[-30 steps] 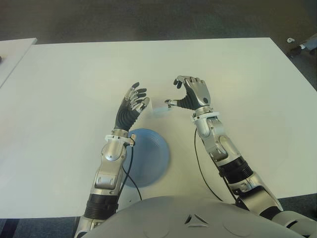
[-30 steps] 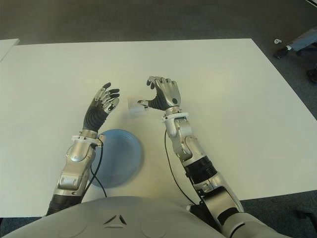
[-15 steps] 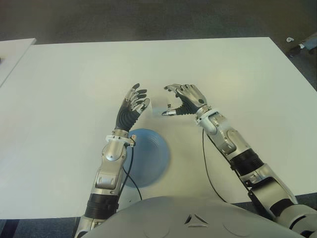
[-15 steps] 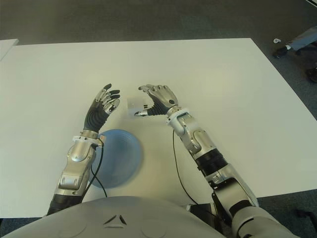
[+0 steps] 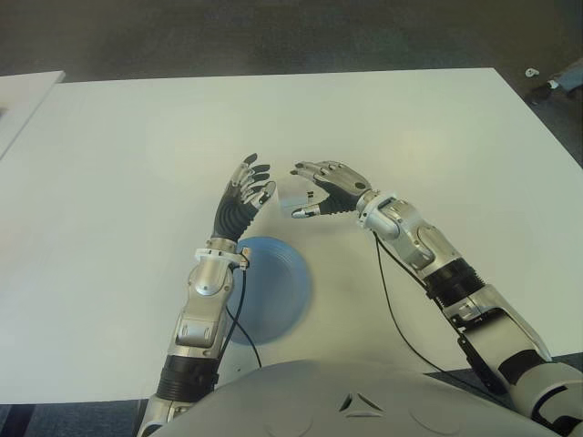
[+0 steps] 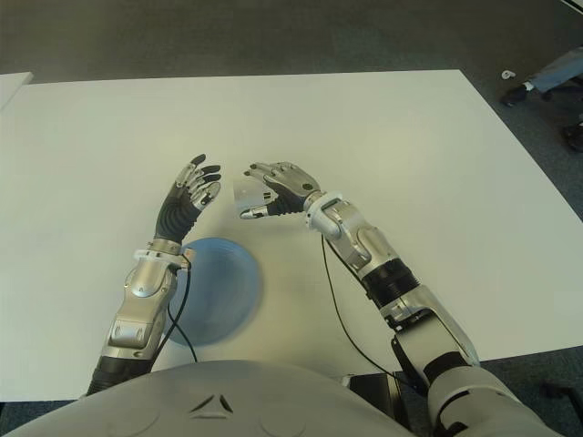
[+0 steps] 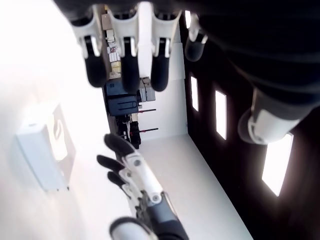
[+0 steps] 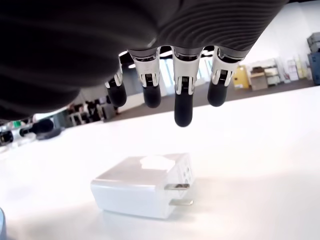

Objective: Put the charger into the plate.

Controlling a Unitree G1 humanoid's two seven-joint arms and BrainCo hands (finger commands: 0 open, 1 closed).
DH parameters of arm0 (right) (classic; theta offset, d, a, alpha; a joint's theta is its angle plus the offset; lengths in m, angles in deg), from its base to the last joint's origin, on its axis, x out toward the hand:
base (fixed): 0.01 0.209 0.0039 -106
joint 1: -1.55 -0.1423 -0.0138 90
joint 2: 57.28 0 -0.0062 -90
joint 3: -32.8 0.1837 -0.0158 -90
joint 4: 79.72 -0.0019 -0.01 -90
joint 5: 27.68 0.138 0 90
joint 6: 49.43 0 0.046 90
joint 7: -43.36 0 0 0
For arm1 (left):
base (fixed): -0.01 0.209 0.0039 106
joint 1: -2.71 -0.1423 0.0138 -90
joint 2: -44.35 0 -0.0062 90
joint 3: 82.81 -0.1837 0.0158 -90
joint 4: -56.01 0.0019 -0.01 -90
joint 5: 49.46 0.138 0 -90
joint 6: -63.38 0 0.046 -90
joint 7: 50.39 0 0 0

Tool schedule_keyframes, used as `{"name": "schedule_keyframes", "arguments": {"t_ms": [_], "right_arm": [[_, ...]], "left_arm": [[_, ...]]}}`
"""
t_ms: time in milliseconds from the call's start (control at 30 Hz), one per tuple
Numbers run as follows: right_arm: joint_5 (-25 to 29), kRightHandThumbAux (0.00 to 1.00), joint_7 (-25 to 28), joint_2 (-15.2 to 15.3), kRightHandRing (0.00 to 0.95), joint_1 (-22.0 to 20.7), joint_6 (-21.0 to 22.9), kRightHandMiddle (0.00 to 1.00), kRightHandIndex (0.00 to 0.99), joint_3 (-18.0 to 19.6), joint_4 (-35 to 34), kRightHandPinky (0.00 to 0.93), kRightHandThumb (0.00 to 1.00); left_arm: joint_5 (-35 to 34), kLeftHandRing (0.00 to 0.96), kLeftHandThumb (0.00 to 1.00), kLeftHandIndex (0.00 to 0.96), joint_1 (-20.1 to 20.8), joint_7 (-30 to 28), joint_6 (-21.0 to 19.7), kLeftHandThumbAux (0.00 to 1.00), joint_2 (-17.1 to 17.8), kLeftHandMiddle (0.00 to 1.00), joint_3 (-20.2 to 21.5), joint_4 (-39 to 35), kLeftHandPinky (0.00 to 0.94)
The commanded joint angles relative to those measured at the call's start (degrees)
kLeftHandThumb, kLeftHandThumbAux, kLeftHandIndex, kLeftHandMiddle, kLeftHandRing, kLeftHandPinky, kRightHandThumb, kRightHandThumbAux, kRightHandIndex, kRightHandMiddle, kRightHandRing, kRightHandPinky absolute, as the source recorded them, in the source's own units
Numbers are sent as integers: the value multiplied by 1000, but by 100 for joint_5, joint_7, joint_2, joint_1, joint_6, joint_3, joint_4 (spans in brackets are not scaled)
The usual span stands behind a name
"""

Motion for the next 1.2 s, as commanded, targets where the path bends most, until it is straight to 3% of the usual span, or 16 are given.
{"name": "schedule_keyframes", "arguments": {"t_ms": [33, 367, 600, 900, 1200], "right_arm": [[-103, 171, -82, 9, 0, -277, -357, 0, 0, -195, 501, 0, 348], [-260, 156, -518, -28, 0, -775, -982, 0, 0, -407, 1377, 0, 328], [-345, 167, -728, -237, 0, -1257, -1232, 0, 0, -581, 2166, 0, 341], [-565, 179, -1201, -470, 0, -1711, -1400, 0, 0, -850, 2922, 0, 355], [-707, 173, -1563, -737, 0, -2019, -1292, 0, 0, -1016, 3378, 0, 364]], "left_arm": [[7, 224, 1, 0, -23, 16, 43, 507, -31, 207, 10, 130, 233], [0, 225, 2, 0, -8, 16, 204, 516, -65, 206, 2, 242, 229], [-3, 219, 2, 0, 2, 11, 255, 523, -86, 200, -3, 296, 224], [26, 190, 1, 0, 19, 9, 326, 520, -81, 163, -24, 340, 210], [82, 178, 0, 0, 16, 27, 416, 502, -72, 144, -53, 376, 209]]}}
